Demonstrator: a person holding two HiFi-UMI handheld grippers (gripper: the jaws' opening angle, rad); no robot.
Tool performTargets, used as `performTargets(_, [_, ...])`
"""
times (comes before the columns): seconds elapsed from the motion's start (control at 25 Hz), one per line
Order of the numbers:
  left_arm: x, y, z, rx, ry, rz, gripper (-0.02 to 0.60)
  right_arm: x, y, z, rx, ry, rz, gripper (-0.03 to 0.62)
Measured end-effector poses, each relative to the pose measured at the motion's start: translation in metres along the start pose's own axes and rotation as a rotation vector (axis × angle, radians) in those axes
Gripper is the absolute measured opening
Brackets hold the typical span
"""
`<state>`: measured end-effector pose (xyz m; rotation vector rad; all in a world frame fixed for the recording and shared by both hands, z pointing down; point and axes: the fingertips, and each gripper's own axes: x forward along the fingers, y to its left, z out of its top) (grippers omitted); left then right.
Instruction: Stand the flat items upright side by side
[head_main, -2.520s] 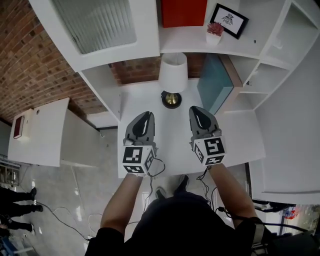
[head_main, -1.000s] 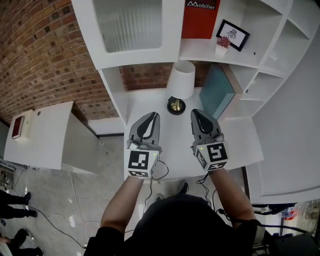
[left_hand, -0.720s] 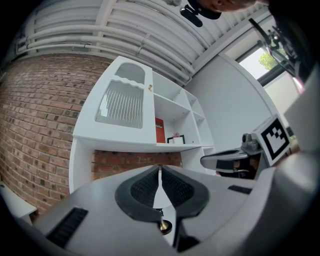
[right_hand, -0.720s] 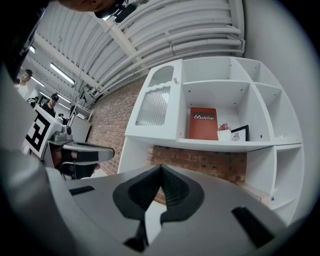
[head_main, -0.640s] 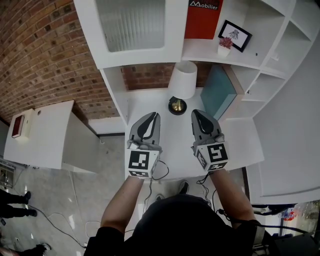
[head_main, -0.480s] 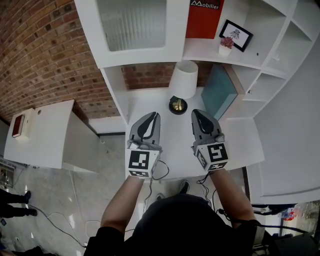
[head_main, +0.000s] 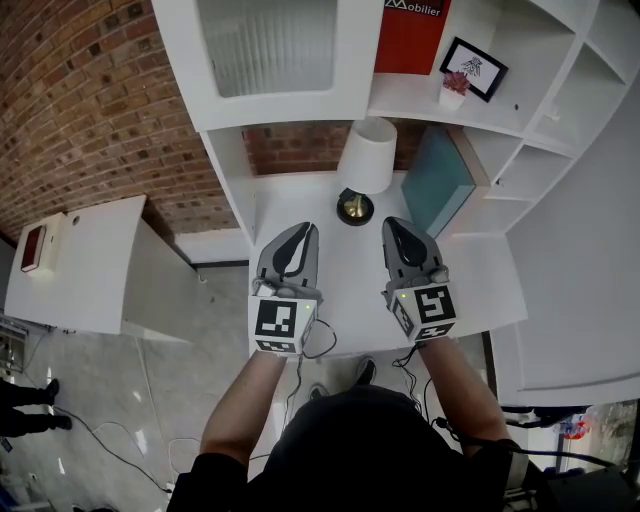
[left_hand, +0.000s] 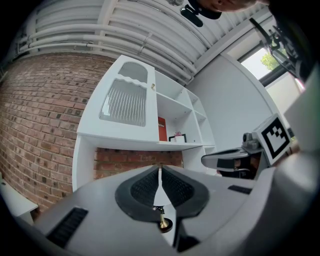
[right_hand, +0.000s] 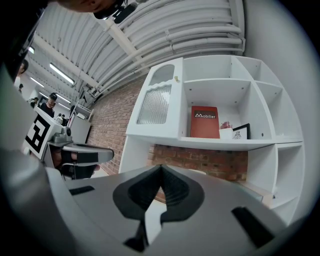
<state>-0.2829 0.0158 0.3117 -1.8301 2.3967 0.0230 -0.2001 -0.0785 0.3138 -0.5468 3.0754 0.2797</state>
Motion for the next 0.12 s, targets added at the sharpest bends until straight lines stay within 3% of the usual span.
performTargets(0.12, [-0.0011,-0.0001,-0.0032,-0.004,0.002,-0.003,0.021,-0.0006,0.0012,-0.0008,0.004,0.003,0.004,0.0])
